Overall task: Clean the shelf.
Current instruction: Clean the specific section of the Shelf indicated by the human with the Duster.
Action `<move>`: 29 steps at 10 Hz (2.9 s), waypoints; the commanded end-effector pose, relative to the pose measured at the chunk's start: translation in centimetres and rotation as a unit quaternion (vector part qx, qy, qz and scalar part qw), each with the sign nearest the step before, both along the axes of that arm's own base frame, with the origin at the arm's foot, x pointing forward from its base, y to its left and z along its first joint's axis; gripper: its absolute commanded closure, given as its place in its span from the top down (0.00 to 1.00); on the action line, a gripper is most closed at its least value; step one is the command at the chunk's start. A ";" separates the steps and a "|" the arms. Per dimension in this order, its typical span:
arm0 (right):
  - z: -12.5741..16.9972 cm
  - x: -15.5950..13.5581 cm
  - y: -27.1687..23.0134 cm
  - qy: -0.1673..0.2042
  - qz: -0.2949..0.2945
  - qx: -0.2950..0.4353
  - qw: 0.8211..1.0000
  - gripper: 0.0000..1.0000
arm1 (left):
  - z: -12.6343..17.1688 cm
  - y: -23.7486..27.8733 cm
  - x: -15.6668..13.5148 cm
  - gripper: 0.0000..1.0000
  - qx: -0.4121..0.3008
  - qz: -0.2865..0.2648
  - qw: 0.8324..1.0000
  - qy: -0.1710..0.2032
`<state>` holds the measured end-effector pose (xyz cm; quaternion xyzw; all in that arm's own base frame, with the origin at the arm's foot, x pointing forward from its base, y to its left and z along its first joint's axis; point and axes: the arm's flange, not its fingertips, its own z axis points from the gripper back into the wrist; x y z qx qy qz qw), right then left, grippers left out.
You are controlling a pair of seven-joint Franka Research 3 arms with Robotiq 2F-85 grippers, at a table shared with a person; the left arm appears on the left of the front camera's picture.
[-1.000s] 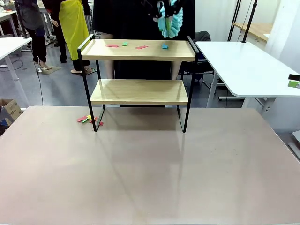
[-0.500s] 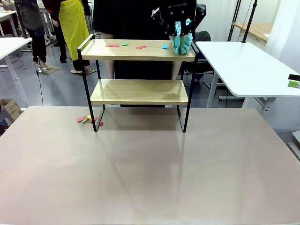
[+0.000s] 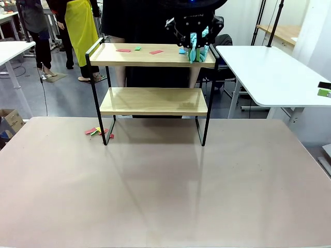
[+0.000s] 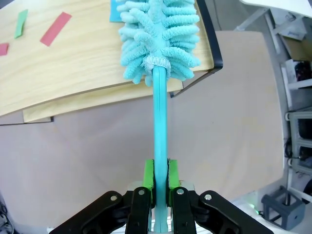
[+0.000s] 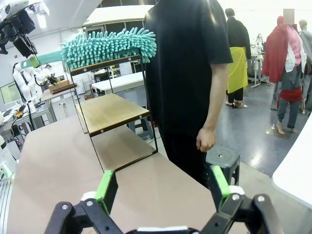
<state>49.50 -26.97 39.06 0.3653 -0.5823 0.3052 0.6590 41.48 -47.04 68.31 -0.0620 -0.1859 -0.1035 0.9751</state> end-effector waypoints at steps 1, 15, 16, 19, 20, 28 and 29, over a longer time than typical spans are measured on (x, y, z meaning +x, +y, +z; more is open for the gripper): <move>0.3 0.1 0.2 -0.002 0.001 -0.002 1.000 1.00 | -0.1 0.1 0.0 0.13 0.002 0.001 1.000 0.002; 0.3 0.1 0.2 -0.002 0.001 -0.002 1.000 1.00 | 0.2 22.0 -1.4 0.13 0.175 0.153 0.972 0.016; 0.3 0.1 0.2 -0.002 0.001 -0.002 1.000 1.00 | 0.6 22.9 -1.8 0.13 0.193 0.166 0.967 -0.004; 0.3 0.1 0.2 -0.002 0.001 -0.002 1.000 1.00 | 2.9 23.5 -4.4 0.13 0.151 0.153 0.974 -0.066; 0.3 0.1 0.2 -0.002 0.001 -0.002 1.000 1.00 | 2.7 23.3 -5.0 0.13 0.124 0.113 0.984 -0.066; 0.3 0.1 0.2 -0.002 0.001 -0.002 1.000 1.00 | 7.3 27.7 -5.1 0.13 0.110 0.072 0.988 -0.083; 0.3 0.1 0.2 -0.002 0.001 -0.002 1.000 1.00 | 8.7 29.3 -5.8 0.13 0.082 0.017 0.992 -0.099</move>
